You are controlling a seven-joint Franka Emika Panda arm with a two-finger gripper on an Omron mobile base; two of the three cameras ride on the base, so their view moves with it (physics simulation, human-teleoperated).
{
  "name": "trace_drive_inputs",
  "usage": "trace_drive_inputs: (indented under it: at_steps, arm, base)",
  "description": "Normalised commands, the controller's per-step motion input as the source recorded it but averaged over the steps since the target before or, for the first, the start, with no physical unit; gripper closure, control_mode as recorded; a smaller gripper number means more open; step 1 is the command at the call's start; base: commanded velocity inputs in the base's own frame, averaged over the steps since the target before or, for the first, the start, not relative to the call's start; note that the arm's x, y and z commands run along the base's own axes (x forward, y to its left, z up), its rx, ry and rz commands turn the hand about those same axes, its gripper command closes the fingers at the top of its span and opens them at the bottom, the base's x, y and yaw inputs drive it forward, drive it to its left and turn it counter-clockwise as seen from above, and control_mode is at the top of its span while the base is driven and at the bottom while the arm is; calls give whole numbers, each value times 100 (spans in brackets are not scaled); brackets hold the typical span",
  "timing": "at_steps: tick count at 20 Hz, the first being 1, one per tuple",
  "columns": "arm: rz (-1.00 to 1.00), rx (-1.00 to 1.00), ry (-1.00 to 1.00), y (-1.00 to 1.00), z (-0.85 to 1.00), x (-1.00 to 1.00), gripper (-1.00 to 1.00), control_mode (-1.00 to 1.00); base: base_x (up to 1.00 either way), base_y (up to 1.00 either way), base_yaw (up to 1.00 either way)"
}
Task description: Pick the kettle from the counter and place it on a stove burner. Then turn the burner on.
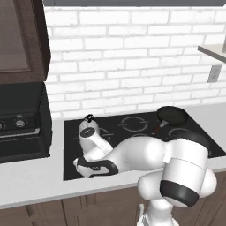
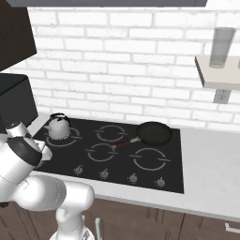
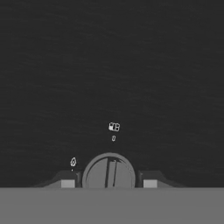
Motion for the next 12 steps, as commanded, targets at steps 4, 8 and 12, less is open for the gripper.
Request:
trace_drive_inputs:
  at_steps: [4,8,12]
  arm:
    - [37,0,-1,15,2,-7,100,-100]
    - [49,-4,-2,34,3,0,100,-100]
    - [50,-4,-8,33,10,0,100,-100]
  base:
    - [0,0,0]
    - [0,0,0]
    - [0,0,0]
